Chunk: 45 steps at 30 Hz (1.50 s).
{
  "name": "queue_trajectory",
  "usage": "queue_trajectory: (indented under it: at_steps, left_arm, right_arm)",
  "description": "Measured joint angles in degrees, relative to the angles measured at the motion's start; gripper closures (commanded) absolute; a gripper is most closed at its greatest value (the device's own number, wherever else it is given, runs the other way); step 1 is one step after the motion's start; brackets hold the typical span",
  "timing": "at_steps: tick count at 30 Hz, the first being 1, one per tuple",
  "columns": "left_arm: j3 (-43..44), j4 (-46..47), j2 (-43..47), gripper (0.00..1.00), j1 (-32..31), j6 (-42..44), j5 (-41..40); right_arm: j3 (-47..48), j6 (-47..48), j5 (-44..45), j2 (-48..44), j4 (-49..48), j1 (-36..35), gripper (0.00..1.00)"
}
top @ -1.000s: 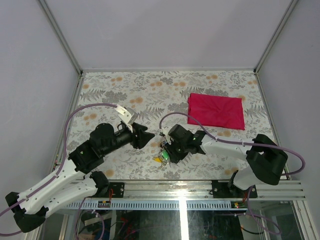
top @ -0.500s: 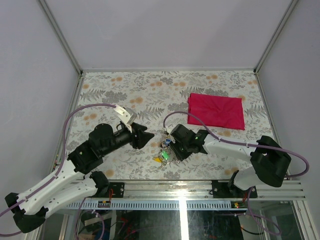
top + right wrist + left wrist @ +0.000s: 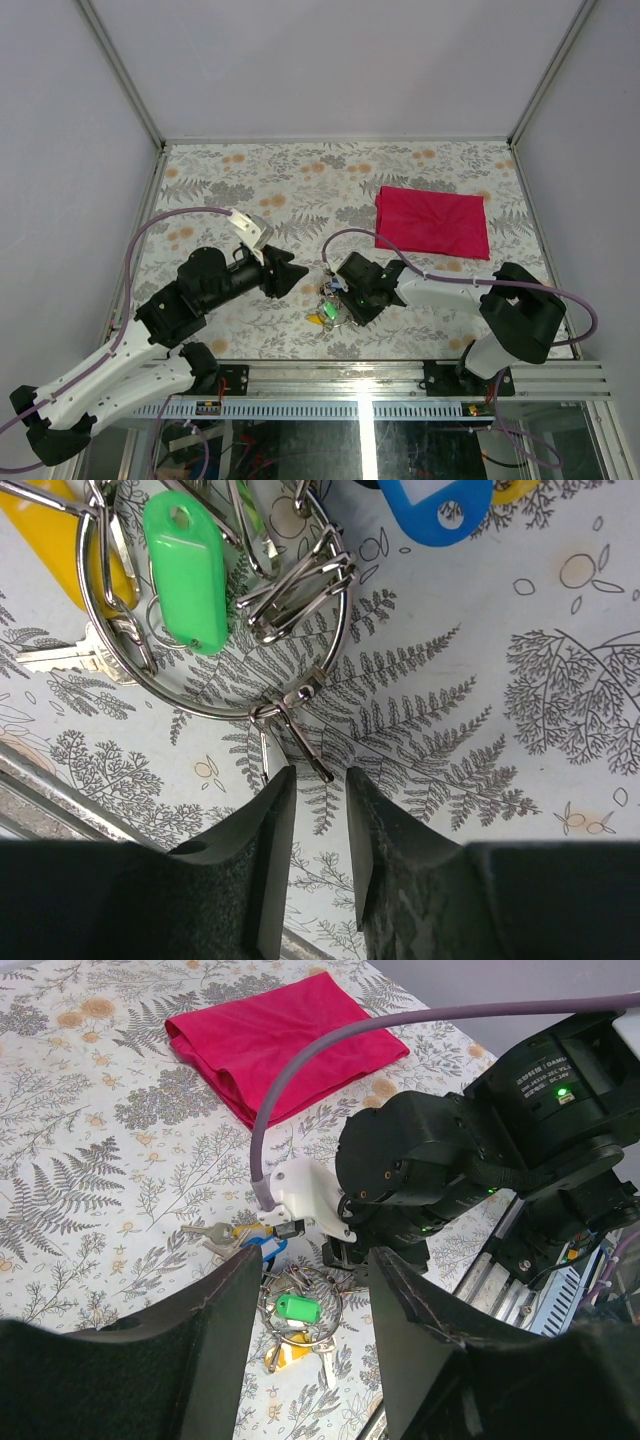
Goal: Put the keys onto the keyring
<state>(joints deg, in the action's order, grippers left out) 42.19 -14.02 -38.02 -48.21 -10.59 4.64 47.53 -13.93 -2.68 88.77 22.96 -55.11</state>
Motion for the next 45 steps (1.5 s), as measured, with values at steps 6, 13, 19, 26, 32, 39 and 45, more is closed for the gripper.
queue_trajectory:
  at_steps: [6, 13, 19, 26, 32, 39, 45]
  left_arm:
    - [0.0, 0.0, 0.0, 0.52, 0.0, 0.0, 0.0]
    - [0.0, -0.1, 0.0, 0.52, 0.0, 0.0, 0.0]
    - [-0.3, 0.2, 0.8, 0.45, 0.0, 0.8, 0.0]
    - [-6.0, 5.1, 5.2, 0.36, 0.0, 1.3, 0.3]
    - [-11.2, 13.4, 5.8, 0.34, 0.0, 0.3, 0.3]
    - [-13.9, 20.4, 4.5, 0.28, -0.9, 1.4, 0.5]
    - [-14.1, 25.6, 2.1, 0.23, -5.5, 7.9, 0.1]
  right_arm:
    - [0.0, 0.1, -1.9, 0.6, -1.1, 0.0, 0.84]
    - [0.0, 0.4, -3.9, 0.6, -1.5, 0.0, 1.00]
    - [0.6, 0.5, -2.4, -1.0, 0.9, 0.1, 1.00]
    - [7.6, 0.5, -1.3, -7.4, 8.5, 0.6, 1.00]
    - [14.9, 0.4, -1.3, -10.7, 15.6, 0.9, 1.00]
    - [24.6, -0.7, -1.8, -12.7, 23.5, 1.4, 1.00]
    - [32.0, -1.2, -3.5, -13.2, 29.6, 1.6, 1.00]
